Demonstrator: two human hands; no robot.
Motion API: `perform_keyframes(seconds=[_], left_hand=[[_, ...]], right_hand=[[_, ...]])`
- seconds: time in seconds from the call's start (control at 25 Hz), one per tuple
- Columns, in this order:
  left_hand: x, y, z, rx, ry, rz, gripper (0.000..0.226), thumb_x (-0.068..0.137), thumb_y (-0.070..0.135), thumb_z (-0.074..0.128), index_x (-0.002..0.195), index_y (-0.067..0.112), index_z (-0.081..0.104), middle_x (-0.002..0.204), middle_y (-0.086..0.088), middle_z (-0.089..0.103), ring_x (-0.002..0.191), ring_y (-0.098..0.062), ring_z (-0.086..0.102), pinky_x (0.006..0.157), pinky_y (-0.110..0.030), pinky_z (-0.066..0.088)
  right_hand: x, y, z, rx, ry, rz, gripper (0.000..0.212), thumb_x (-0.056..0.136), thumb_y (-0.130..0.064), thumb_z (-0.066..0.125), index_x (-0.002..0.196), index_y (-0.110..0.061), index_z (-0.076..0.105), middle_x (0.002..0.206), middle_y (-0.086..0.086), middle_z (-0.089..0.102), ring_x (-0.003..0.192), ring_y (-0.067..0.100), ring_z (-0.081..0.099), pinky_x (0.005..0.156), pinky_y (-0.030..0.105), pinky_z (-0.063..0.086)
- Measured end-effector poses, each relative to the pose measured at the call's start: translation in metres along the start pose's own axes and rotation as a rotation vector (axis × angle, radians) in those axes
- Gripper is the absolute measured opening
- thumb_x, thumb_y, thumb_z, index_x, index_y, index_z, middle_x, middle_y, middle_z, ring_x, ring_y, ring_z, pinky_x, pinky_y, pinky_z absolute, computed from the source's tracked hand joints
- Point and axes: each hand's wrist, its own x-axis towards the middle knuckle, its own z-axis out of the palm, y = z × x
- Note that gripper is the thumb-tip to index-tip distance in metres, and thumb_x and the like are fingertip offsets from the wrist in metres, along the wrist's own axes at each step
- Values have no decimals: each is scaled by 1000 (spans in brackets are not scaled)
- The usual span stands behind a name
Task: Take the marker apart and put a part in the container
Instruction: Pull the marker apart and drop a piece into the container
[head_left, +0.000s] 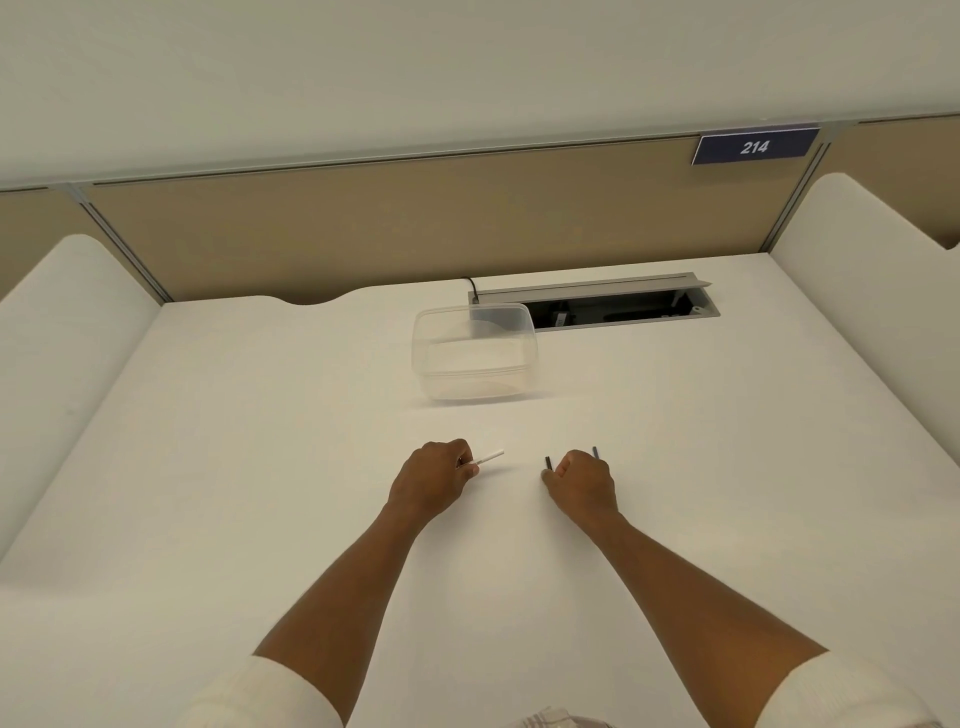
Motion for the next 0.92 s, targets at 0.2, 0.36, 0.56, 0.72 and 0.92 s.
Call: perform_keyframes(seconds=[0.2,0.36,0.56,0.72,0.92], left_hand=[[-1,0,0,-2,11,6,14,92,36,57,88,23,59,79,5,64,73,-21,58,58,-33,43],[-1,4,-1,15,27,20,15,92,37,57,89,23,59,81,4,65,73,-20,58,59,-33,44],[0,19,-3,-11,34,78,15,91,37,58,89,22,61,81,5,67,74,-19,59,61,-34,47],[3,25,-6,-35,42,129,12,90,35,59,88,23,62,80,6,67,72,-18,58,60,-33,44],[-2,23,-1,-13,135,187,15,92,28,60,107,26,61,103,8,66,98,-17,61,75,-36,53]], right_hand=[[0,-3,-3,84,57,-10,26,98,-33,47,84,-12,52,91,11,66,107,33,58,85,39,50],[-1,-12,-6,115,102,-263,5,93,-21,55,90,-17,57,84,-2,62,87,23,60,74,33,46],[-4,-34,2,13,-13,-549,18,91,-18,62,108,-22,63,95,-10,55,83,5,51,69,19,34],[-1,-43,4,-110,-126,-604,16,95,-23,57,104,-19,69,91,0,61,84,14,55,70,28,39],[5,-44,4,-197,-152,-495,13,96,-17,57,95,-13,70,90,5,65,82,22,60,68,31,44]])
